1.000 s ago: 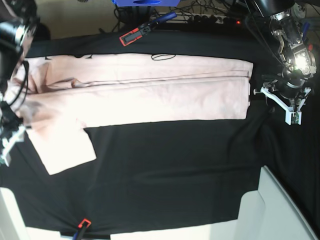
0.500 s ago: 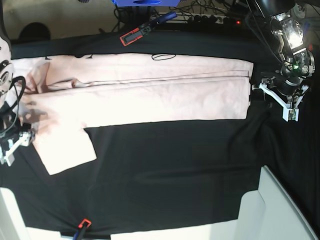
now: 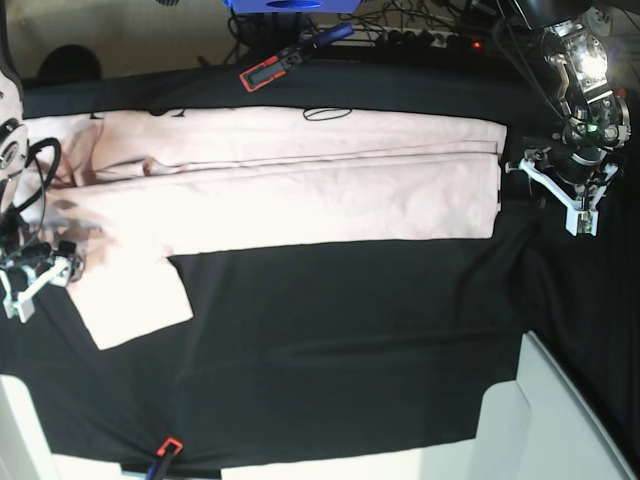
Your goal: Fold the T-shirt properly
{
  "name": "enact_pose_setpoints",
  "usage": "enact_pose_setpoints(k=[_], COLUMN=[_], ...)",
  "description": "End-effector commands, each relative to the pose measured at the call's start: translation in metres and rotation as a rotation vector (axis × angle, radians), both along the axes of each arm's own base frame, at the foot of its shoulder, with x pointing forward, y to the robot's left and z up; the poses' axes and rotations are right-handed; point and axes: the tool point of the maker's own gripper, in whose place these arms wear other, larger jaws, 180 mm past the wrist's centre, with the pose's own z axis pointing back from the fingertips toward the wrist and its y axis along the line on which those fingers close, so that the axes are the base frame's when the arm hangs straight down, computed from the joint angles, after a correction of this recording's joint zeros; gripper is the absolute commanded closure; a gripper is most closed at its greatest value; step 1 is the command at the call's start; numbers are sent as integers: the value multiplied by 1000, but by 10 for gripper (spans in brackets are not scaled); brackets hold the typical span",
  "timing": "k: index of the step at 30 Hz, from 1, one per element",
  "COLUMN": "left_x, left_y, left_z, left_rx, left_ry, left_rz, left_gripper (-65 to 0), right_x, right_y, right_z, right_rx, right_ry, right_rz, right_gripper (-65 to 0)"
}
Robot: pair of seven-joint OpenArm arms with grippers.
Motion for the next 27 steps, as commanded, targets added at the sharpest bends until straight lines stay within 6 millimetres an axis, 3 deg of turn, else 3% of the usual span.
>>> enact_pose_setpoints(k=[1, 10, 12, 19, 27], left_x=[10, 10, 10, 10, 11], left_y=[6, 8, 8, 7, 7], left_z=[15, 17, 16, 16, 16], left_rx=[24, 32, 28, 25, 20], left_ry=[-49, -49, -48, -51, -52], left_rz=[-4, -6, -5, -4, -3], left_gripper=[-301, -299, -299, -299, -299], right_x=[7, 1, -5, -16, -16], right_y=[-9, -11, -11, -7, -17], right_z=[9, 6, 1, -7, -7], right_rx=[-4, -9, -8, -3, -39], right_ry=[-24, -5, 10, 49, 52], right_rz=[-12, -9, -10, -1, -38], right_gripper=[-408, -386, -326, -7, 0])
